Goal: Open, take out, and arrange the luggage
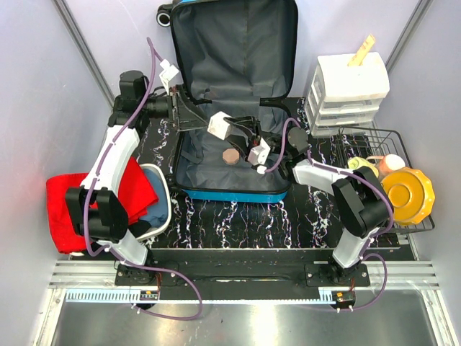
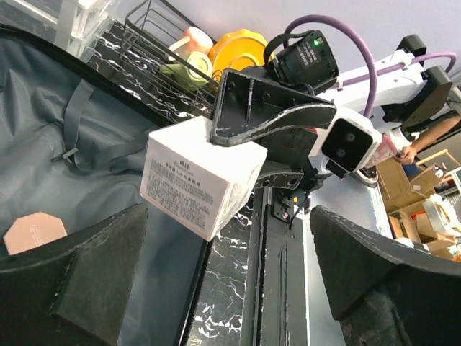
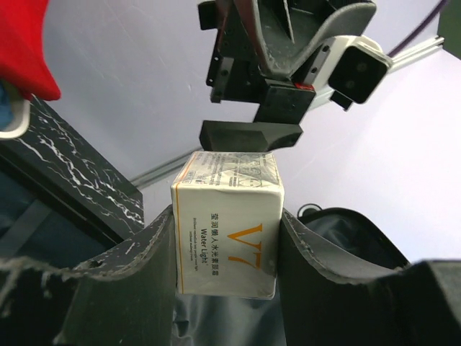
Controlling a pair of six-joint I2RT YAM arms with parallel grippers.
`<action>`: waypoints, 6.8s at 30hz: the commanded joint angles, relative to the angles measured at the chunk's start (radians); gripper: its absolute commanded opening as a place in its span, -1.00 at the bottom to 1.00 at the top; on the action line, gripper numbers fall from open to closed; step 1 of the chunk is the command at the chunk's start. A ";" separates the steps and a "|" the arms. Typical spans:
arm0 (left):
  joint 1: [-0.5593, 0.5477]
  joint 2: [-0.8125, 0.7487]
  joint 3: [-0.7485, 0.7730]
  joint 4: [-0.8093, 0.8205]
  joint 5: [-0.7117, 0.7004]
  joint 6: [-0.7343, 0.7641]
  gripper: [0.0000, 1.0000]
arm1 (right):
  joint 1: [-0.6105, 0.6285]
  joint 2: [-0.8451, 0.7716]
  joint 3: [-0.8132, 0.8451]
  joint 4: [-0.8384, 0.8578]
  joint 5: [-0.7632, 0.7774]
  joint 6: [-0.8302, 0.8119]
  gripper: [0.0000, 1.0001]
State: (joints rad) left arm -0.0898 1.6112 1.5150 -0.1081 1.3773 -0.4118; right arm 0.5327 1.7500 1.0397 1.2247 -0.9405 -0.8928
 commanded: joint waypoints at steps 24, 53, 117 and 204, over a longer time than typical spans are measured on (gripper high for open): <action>-0.111 -0.080 -0.059 -0.400 0.063 0.794 0.98 | 0.082 -0.101 -0.053 0.311 -0.164 0.052 -1.00; -0.088 -0.154 -0.098 -0.404 0.032 0.778 -1.00 | 0.081 -0.237 -0.185 0.033 0.222 -0.167 0.99; -0.229 -0.148 -0.156 0.291 -0.319 0.646 -1.00 | -0.108 0.328 1.123 -1.581 -0.423 1.628 0.49; -0.122 -0.119 -0.073 0.021 -0.469 0.560 0.93 | -0.657 0.204 1.136 -1.930 0.796 1.019 -0.08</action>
State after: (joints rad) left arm -0.2169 1.4799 1.3575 -0.0372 0.9230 0.1116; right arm -0.1349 1.9263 2.1498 -0.5579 -0.0311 0.4011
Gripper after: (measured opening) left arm 0.965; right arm 0.488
